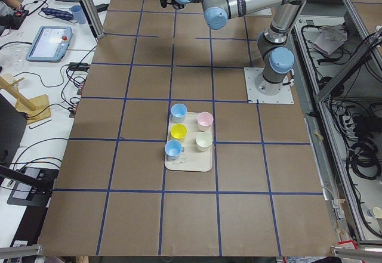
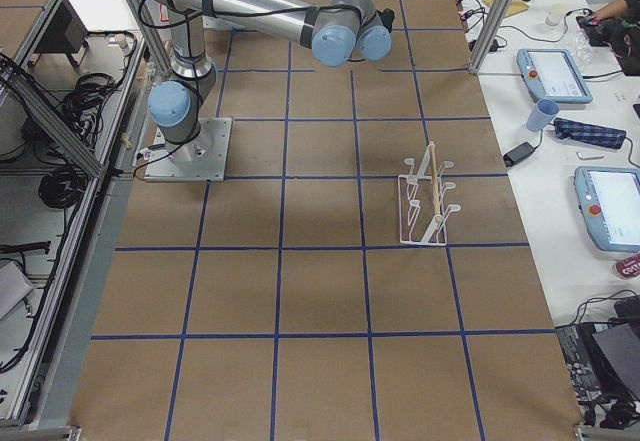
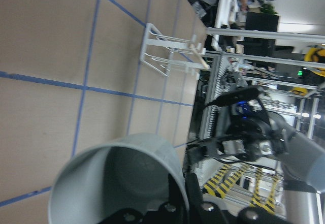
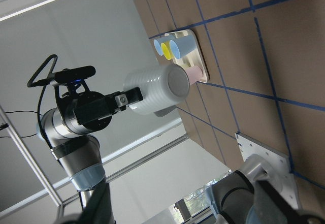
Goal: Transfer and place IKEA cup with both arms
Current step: 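Open and withdraw the right gripper while the left arm carries the cup away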
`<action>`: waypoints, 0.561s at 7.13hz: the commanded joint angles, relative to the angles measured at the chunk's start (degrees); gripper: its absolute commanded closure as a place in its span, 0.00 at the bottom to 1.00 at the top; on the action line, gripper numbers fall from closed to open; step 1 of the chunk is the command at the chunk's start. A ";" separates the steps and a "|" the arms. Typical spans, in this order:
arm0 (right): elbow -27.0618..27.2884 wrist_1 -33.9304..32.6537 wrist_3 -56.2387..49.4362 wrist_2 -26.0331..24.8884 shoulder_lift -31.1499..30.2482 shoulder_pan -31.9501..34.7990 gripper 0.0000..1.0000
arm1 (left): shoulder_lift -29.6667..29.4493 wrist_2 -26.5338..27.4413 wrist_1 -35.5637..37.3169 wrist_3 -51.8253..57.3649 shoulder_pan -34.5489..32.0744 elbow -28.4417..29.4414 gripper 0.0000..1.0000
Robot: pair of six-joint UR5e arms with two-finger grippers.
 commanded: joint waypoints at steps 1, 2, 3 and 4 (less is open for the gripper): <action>-2.15 -15.76 16.96 -14.94 -2.26 0.14 0.00 | -2.02 19.18 0.85 3.53 0.08 4.48 1.00; -2.07 -19.84 18.67 -22.25 -3.49 0.14 0.00 | -3.08 25.69 1.20 10.26 0.08 4.85 1.00; -1.98 -23.10 22.61 -29.72 -4.54 0.23 0.00 | -3.70 36.20 1.29 18.94 0.17 4.94 1.00; -1.98 -26.70 28.74 -37.54 -5.60 1.36 0.00 | -3.71 42.92 1.20 27.47 2.26 4.94 1.00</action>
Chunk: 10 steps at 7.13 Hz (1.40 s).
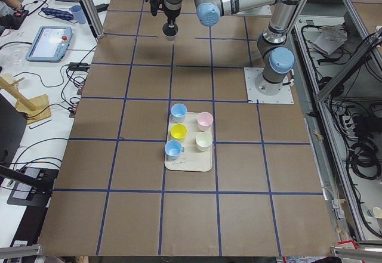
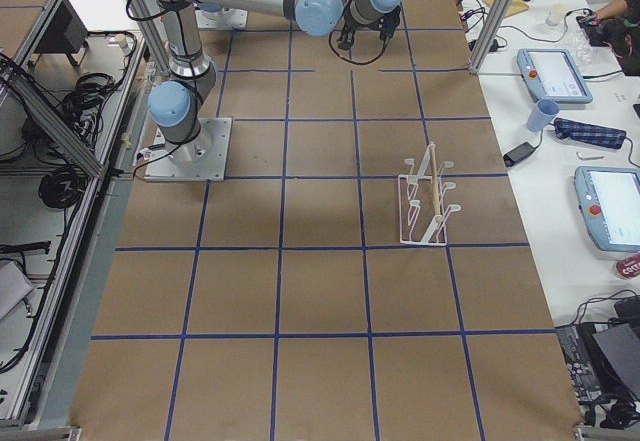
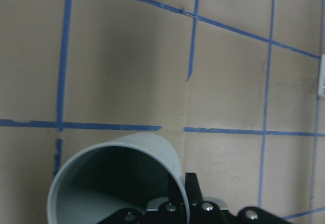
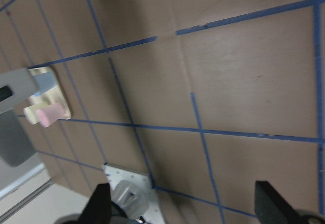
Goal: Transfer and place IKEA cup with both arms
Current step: 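Lower the white cup onto the tray among the pastel cups with the left gripper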
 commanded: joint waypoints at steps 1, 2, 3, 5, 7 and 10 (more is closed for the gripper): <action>0.10 -7.44 9.55 -16.33 -2.08 4.46 0.00 | -0.35 12.63 -0.70 15.41 7.14 0.24 1.00; 0.36 -10.34 13.67 -22.06 -2.96 8.67 0.00 | -0.88 16.23 -0.79 21.56 12.59 -0.37 1.00; 2.01 -12.81 16.49 -28.30 -4.18 12.28 0.00 | -0.88 18.53 -0.70 30.33 17.87 -0.55 1.00; 9.02 -21.92 16.96 -29.68 -7.78 14.25 0.00 | -1.40 20.12 -0.27 38.64 28.07 -0.90 1.00; 10.82 -25.32 15.74 -29.77 -9.20 13.90 0.00 | -3.94 20.13 1.92 53.55 38.00 -0.38 1.00; 11.00 -25.40 14.33 -29.68 -10.78 13.90 0.00 | -7.90 19.69 5.10 68.85 45.94 0.23 0.99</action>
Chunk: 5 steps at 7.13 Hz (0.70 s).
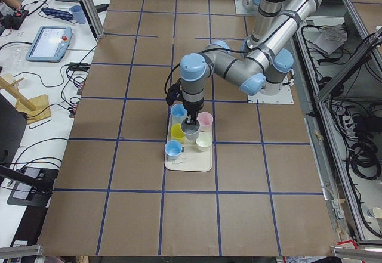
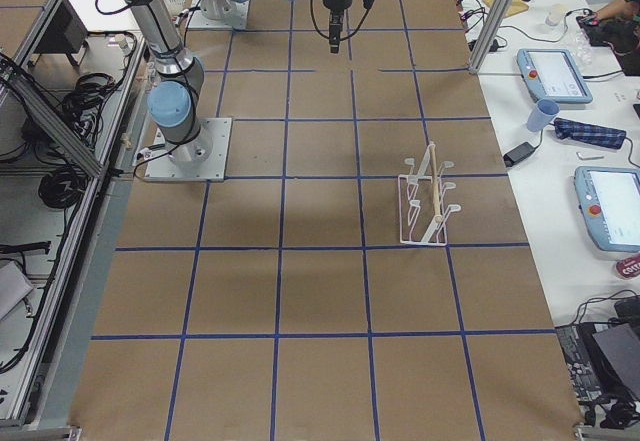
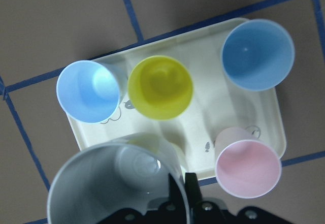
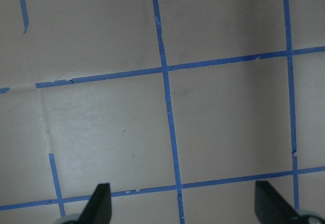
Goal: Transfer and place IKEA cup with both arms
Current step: 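Lower the white cup onto the tray among the pastel cups with the left gripper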
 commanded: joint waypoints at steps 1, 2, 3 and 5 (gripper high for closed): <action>0.18 0.03 -0.25 -0.06 -0.56 -0.26 0.00 | -2.84 -1.09 0.48 15.63 6.11 0.16 0.98; 0.10 0.03 -0.17 -0.06 -0.56 -0.17 0.00 | -4.33 -1.89 0.39 20.42 7.53 0.16 1.00; 0.18 0.03 -0.17 0.03 -0.56 -0.26 0.00 | -5.74 -1.89 0.30 24.99 8.16 -0.54 1.00; 0.10 -0.15 -0.25 -0.06 -0.56 -0.26 0.00 | -8.02 -1.89 0.39 29.17 8.95 0.33 1.00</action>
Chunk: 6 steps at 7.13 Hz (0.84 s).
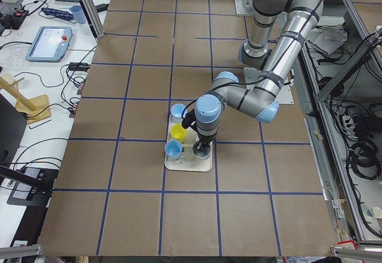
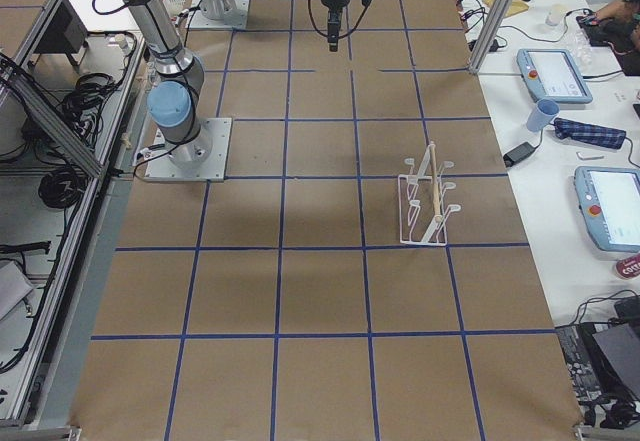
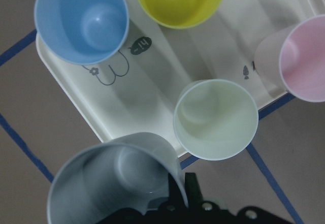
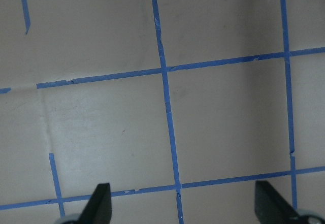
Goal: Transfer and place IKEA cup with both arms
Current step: 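Lower the white cup onto the tray among the pastel cups with the left gripper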
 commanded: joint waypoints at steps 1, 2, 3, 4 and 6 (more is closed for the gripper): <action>-0.03 -0.22 -0.03 0.07 -0.05 0.12 0.00 | -2.58 -0.51 0.10 1.79 0.36 -0.42 0.99; -0.03 -0.05 -0.03 -0.02 -0.05 0.12 0.00 | -3.90 -1.99 0.19 1.35 0.19 -0.51 0.98; -0.03 0.04 -0.03 -0.02 -0.05 0.12 0.00 | -4.61 -2.01 0.45 1.17 0.10 -0.43 0.98; 0.23 0.13 -0.03 -0.02 -0.05 0.12 0.00 | -4.79 -2.10 0.63 0.65 0.10 -0.17 0.94; -0.29 0.22 -0.03 -0.02 -0.14 0.12 0.00 | -4.88 -7.52 0.72 0.29 0.45 -0.60 0.01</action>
